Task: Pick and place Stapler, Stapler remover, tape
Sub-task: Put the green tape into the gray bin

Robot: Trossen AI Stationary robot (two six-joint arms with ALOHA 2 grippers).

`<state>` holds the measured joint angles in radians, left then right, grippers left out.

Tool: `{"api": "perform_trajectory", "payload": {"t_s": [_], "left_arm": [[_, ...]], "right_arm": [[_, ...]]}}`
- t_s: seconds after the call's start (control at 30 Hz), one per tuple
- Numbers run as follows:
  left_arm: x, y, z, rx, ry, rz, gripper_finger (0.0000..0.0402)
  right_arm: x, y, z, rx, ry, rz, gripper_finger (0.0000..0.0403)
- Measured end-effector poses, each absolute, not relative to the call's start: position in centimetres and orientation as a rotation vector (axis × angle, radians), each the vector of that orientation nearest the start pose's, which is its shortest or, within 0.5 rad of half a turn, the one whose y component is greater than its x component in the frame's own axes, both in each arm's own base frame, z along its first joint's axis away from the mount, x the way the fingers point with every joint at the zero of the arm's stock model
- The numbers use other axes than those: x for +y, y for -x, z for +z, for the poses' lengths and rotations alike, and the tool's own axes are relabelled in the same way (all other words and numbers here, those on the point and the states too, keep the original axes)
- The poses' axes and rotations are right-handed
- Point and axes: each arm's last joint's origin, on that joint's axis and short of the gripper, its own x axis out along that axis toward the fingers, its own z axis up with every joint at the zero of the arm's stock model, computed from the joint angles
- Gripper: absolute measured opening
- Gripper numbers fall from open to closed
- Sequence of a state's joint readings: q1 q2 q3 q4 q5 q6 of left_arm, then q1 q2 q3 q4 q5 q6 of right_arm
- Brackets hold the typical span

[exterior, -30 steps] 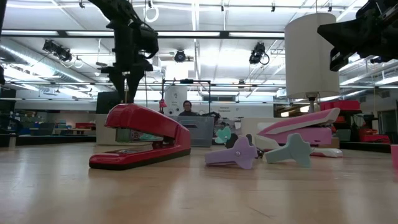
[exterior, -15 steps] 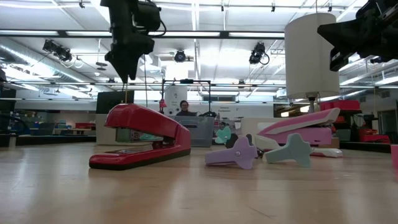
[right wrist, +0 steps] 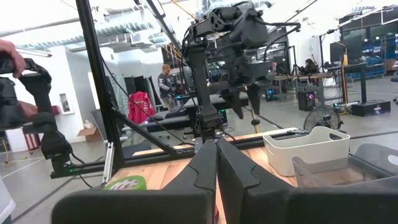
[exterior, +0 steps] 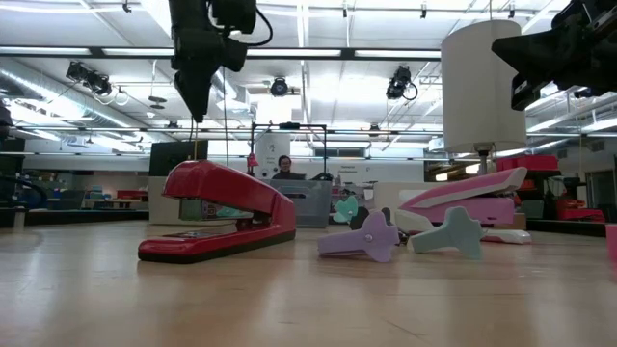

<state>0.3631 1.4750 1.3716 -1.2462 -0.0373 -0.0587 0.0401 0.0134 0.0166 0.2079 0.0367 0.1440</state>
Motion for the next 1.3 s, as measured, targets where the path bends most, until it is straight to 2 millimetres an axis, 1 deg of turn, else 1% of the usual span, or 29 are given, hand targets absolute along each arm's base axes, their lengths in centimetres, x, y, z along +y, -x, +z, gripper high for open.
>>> {"api": "perform_trajectory", "payload": {"t_s": [0.17, 0.4, 0.63, 0.93, 1.1, 1.3], "left_arm": [[7.8, -25.7, 30.2, 1.313, 0.212, 0.317, 0.0243], [4.8, -26.1, 29.5, 1.328, 0.141, 0.223, 0.0243], [0.9, -26.3, 29.5, 1.357, 0.094, 0.140, 0.0243], [-4.3, -25.7, 29.4, 1.379, -0.023, -0.010, 0.0243], [-7.5, -25.0, 29.4, 1.382, -0.095, -0.127, 0.0243], [-11.1, -23.8, 29.5, 1.376, -0.109, -0.243, 0.0243]], "right_arm": [[0.3, -9.5, 18.8, -0.210, -0.152, 0.018, 0.0016], [0.3, -9.5, 18.8, -0.211, -0.151, 0.019, 0.0016], [0.3, -9.5, 18.8, -0.211, -0.151, 0.019, 0.0016], [0.3, -9.5, 18.8, -0.210, -0.152, 0.019, 0.0016], [0.3, -9.5, 18.8, -0.210, -0.152, 0.019, 0.0016], [0.3, -9.5, 18.8, -0.210, -0.152, 0.019, 0.0016]]}}
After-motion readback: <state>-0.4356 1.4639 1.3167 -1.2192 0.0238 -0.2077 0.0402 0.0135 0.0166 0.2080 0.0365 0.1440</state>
